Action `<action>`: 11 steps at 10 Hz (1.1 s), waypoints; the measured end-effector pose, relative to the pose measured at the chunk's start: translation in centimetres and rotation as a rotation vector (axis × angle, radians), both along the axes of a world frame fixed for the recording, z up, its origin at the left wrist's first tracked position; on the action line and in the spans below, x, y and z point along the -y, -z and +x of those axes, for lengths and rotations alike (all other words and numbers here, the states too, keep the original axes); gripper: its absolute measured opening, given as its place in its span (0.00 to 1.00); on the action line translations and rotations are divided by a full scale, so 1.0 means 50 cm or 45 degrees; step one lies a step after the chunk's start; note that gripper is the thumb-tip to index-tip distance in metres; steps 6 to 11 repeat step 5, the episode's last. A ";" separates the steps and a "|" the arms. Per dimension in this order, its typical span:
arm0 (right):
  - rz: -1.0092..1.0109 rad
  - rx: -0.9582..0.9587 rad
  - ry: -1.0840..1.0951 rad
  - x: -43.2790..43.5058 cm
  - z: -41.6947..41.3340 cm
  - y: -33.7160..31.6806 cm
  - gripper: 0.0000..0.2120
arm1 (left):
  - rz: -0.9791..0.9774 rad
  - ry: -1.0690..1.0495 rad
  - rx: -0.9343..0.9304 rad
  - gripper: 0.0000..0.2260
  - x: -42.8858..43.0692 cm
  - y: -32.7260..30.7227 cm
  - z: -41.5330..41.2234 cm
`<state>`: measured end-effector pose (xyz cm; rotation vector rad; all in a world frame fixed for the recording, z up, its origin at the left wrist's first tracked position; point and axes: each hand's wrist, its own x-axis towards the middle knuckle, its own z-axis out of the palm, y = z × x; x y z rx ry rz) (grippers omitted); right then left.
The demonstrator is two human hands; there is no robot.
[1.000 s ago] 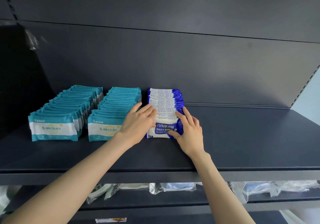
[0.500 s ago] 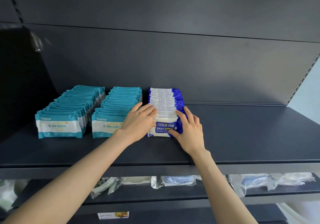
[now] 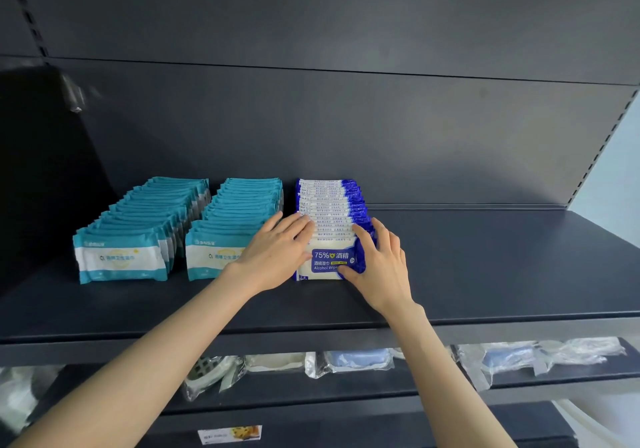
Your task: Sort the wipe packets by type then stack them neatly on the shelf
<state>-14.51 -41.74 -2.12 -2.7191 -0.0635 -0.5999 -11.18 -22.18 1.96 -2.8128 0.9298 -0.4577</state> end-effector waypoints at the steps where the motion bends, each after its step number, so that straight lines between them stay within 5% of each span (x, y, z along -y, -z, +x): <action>1: -0.012 -0.014 0.009 -0.002 -0.001 -0.002 0.36 | 0.001 -0.016 -0.011 0.27 -0.002 0.001 -0.001; 11: -0.015 -0.002 -0.010 -0.001 -0.009 -0.027 0.35 | -0.149 0.006 0.013 0.25 -0.011 -0.011 -0.002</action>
